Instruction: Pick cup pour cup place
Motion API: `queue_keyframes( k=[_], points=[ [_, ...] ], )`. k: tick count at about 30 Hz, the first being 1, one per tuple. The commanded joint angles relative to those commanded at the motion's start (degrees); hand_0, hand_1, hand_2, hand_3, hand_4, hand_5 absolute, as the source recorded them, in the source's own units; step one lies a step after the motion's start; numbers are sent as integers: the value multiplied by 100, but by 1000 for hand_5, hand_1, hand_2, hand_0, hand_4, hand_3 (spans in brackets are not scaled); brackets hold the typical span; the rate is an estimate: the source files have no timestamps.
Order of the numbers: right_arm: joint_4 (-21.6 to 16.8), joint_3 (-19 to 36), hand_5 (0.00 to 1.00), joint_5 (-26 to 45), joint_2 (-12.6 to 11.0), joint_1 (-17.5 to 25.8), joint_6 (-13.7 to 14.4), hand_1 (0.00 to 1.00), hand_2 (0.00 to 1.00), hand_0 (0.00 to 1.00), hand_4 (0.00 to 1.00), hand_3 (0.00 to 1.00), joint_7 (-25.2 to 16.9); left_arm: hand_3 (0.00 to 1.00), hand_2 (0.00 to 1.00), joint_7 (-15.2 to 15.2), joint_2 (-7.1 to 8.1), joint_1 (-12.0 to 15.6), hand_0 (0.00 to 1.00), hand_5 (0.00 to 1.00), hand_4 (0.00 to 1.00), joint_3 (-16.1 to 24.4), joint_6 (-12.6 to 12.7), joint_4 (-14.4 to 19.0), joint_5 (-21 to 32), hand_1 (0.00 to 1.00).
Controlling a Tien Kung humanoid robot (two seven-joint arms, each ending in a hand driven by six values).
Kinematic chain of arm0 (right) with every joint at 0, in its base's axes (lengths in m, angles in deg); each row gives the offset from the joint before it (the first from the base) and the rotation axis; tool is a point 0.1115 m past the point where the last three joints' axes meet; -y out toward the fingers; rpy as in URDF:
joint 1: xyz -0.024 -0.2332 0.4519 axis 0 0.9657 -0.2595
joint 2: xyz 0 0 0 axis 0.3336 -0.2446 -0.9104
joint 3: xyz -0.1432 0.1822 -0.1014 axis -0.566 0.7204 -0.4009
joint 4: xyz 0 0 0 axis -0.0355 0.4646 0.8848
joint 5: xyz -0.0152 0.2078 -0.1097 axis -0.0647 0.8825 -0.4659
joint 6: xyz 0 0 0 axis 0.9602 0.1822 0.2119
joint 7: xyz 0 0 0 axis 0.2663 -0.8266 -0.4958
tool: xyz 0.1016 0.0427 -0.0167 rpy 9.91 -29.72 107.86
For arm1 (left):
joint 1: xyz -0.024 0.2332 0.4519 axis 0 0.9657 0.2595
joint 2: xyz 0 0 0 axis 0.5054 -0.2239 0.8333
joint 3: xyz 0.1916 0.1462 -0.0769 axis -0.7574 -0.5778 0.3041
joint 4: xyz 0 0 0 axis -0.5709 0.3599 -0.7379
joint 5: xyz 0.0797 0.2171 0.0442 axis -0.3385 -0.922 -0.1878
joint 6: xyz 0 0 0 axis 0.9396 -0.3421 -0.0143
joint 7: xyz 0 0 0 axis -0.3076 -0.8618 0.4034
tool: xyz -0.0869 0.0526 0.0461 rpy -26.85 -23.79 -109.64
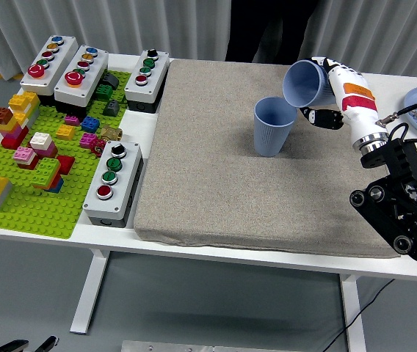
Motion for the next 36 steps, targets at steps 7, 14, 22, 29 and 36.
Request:
queue_keyframes(
  k=[7, 14, 22, 29, 36],
  points=[
    [62, -95, 32, -46, -25, -84, 16, 709, 612, 806, 618, 751, 20, 715, 829, -5, 0, -25, 764, 985, 510, 0, 2, 0, 7, 784],
    [127, -206, 29, -65, -31, -142, 23, 708, 611, 807, 614, 748, 39, 715, 829, -1, 3, -32, 764, 985, 510, 29, 6, 0, -19, 784],
    [173, -331, 27, -127, -49, -209, 92, 708, 608, 806, 613, 746, 76, 715, 830, -8, -2, -55, 764, 985, 511, 33, 8, 0, -13, 784],
    [180, -436, 24, -262, -69, -239, 197, 712, 607, 816, 611, 741, 144, 715, 830, -7, 0, -59, 764, 985, 510, 45, 8, 0, -24, 784],
    [166, -587, 18, -481, -78, -273, 348, 715, 609, 821, 610, 738, 338, 715, 830, -2, -1, -54, 764, 985, 510, 48, 6, 0, -28, 785]
  ],
)
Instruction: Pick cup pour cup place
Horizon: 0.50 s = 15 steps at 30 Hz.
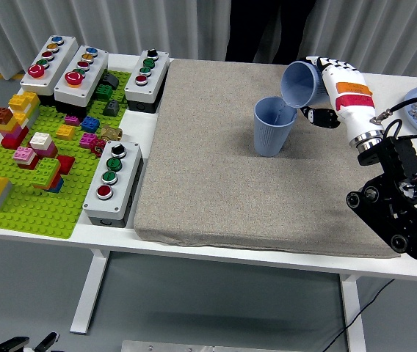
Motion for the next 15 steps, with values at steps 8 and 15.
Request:
queue_keyframes(
  k=[8, 15],
  points=[
    [3, -153, 16, -105, -30, -30, 83, 715, 609, 826, 609, 736, 113, 715, 829, 6, 3, 24, 764, 985, 510, -6, -2, 0, 1, 784],
    [-36, -223, 8, -293, -33, -54, 156, 717, 609, 827, 608, 734, 267, 715, 829, 10, 7, 48, 764, 984, 510, 0, -1, 0, -7, 785]
  ],
)
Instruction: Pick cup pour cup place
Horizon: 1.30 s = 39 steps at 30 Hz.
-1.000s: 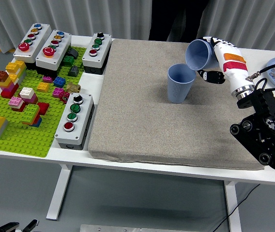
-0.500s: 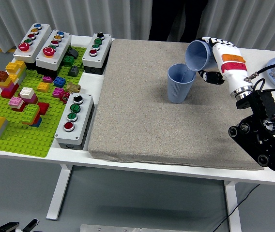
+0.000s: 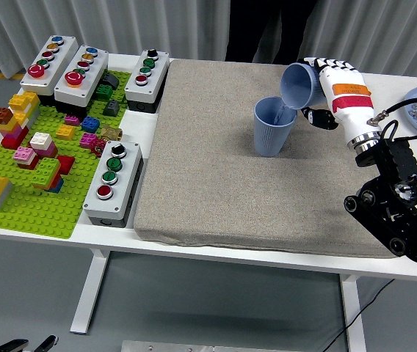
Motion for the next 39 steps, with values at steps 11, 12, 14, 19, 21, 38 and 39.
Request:
queue_keyframes(
  k=[11, 12, 14, 19, 21, 38, 39],
  points=[
    [-70, -114, 2, -404, -43, -50, 17, 724, 612, 844, 604, 730, 322, 716, 830, -5, 2, -8, 765, 984, 511, -10, -2, 0, 8, 785],
    [-76, -133, 2, -452, -47, -61, 17, 724, 612, 844, 604, 730, 357, 716, 830, -3, 2, -7, 765, 984, 511, 0, -2, 0, -1, 785],
    [-91, -156, 2, -542, -62, -80, 17, 726, 615, 850, 600, 727, 425, 716, 830, -4, 1, -12, 764, 985, 511, 1, -4, 0, -4, 785],
    [-128, -269, 2, -666, -112, -136, 17, 726, 615, 850, 600, 727, 511, 716, 830, -4, 2, -25, 764, 985, 511, 5, -3, 0, -6, 785],
    [-151, -336, 2, -763, -135, -162, 17, 730, 616, 853, 599, 723, 584, 715, 829, -5, 2, -25, 764, 985, 510, 12, 0, 0, -2, 785],
    [-389, -504, 2, -1398, -177, -218, 17, 732, 618, 866, 597, 721, 1315, 716, 830, 4, 9, -25, 764, 985, 511, 50, -1, 0, -35, 785],
    [-384, -503, 2, -1407, -177, -217, 17, 733, 619, 867, 595, 721, 1335, 715, 829, 3, 9, -27, 764, 985, 511, 47, -2, 0, -33, 785]
  ],
)
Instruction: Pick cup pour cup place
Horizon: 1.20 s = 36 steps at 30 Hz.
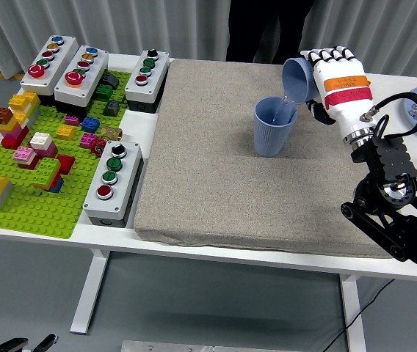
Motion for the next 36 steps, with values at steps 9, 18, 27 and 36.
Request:
queue_keyframes(
  k=[9, 18, 27, 36],
  points=[
    [-31, -20, 2, -102, 11, -7, 0, 735, 621, 869, 595, 720, 127, 715, 830, 3, 1, 2, 764, 985, 511, 19, 0, 0, -24, 785],
    [-50, 23, 2, 135, 29, 41, 0, 735, 624, 872, 587, 718, 92, 715, 830, 8, -3, 22, 764, 986, 511, 33, 1, 0, -43, 784],
    [-120, 347, 2, 1160, 148, 197, 0, 731, 619, 869, 587, 714, -223, 715, 829, 23, -7, 57, 764, 985, 511, 49, 0, 0, -76, 784],
    [-217, 947, 2, 3301, 160, 387, -4, 729, 616, 861, 583, 715, -799, 716, 829, 24, -11, 75, 763, 986, 511, 42, -5, 0, -79, 784]
  ],
)
